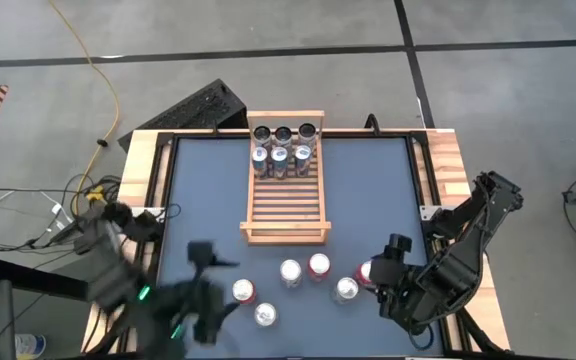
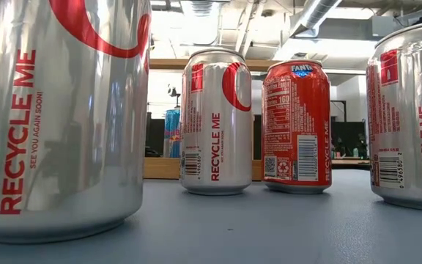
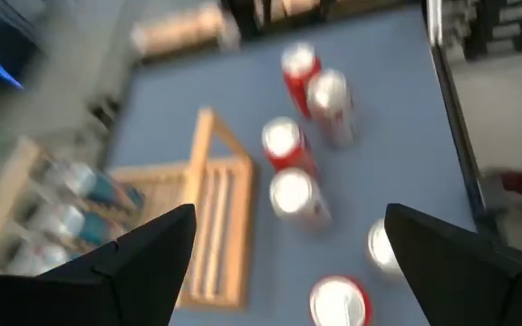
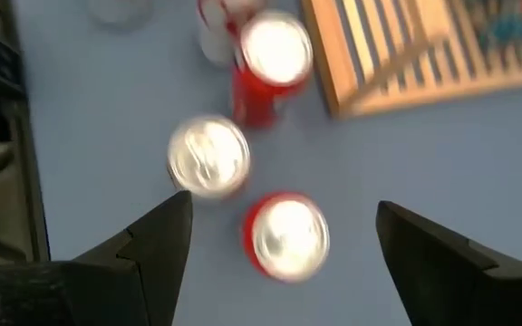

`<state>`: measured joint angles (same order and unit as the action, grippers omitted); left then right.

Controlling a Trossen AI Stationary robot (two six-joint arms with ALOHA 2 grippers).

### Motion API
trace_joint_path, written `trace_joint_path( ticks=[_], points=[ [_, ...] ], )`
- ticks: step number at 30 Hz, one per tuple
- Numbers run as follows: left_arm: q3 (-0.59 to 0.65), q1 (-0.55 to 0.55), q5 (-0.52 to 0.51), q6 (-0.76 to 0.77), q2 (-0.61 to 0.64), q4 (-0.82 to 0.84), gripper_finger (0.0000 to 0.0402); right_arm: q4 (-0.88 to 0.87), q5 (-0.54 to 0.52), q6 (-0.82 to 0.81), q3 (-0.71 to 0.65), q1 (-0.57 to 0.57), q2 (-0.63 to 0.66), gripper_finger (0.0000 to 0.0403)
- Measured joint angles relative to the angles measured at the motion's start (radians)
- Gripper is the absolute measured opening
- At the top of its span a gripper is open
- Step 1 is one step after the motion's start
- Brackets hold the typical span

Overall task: Place canned beverage on shelf
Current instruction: Put the left orange soda can on the shelf

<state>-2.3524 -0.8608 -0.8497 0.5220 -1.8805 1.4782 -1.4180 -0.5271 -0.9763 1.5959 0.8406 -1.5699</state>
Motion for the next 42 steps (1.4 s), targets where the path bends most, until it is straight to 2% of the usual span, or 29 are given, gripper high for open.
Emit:
trace_joint_path(
  ticks=[4,7,10,12,16,19,23,26,30,32,35,37,39,42],
  points=[
    [0.000,-0.155,-0.294,0.141,-0.045,0.005,0.0348,-0.101,0.079,-0.078,0.000,0.004,0.000,0.0317],
    [0.006,-0.211,-0.394,0.355,-0.084,0.064,0.0348,-0.111,0.086,-0.120,0.000,0.014,0.000,0.0317],
    [0.066,-0.222,-0.407,0.535,-0.120,0.090,0.0348,-0.079,0.107,-0.126,0.000,0.025,0.000,0.0317],
    [0.124,-0.214,-0.376,0.627,-0.129,0.079,0.0348,-0.070,0.107,-0.146,0.000,0.036,-0.007,0.0317],
    [0.242,-0.181,-0.311,0.733,-0.133,0.037,0.0348,-0.069,0.107,-0.213,-0.027,0.061,-0.021,0.0317],
    [0.295,-0.162,-0.271,0.718,-0.135,-0.021,0.0348,-0.047,0.111,-0.230,-0.075,0.060,-0.022,0.0317],
    [0.308,-0.140,-0.215,0.596,-0.133,-0.103,0.0348,-0.004,0.154,-0.186,-0.142,0.014,-0.023,0.0317],
    [0.309,-0.128,-0.167,0.565,-0.115,-0.076,0.0348,-0.003,0.190,-0.095,-0.161,-0.040,-0.023,0.0317],
    [0.315,-0.122,-0.168,0.612,-0.057,0.029,0.0348,0.019,0.195,0.023,-0.161,-0.112,-0.021,0.0317],
    [0.363,-0.115,-0.176,0.643,-0.017,0.034,0.0348,0.029,0.228,0.060,-0.161,-0.139,-0.022,0.0317],
    [0.511,-0.092,-0.175,0.664,0.081,-0.033,0.0348,0.084,0.293,0.110,-0.161,-0.164,-0.021,0.0317],
    [0.651,-0.078,-0.169,0.642,0.170,-0.155,0.0348,0.134,0.298,0.148,-0.161,-0.165,-0.022,0.0317],
    [0.809,-0.066,-0.149,0.555,0.266,-0.343,0.0348,0.148,0.299,0.170,-0.160,-0.176,-0.022,0.0317],
    [1.047,-0.033,-0.096,0.338,0.407,-0.707,0.0348,0.123,0.304,0.154,-0.160,-0.195,-0.021,0.0317]
  ],
)
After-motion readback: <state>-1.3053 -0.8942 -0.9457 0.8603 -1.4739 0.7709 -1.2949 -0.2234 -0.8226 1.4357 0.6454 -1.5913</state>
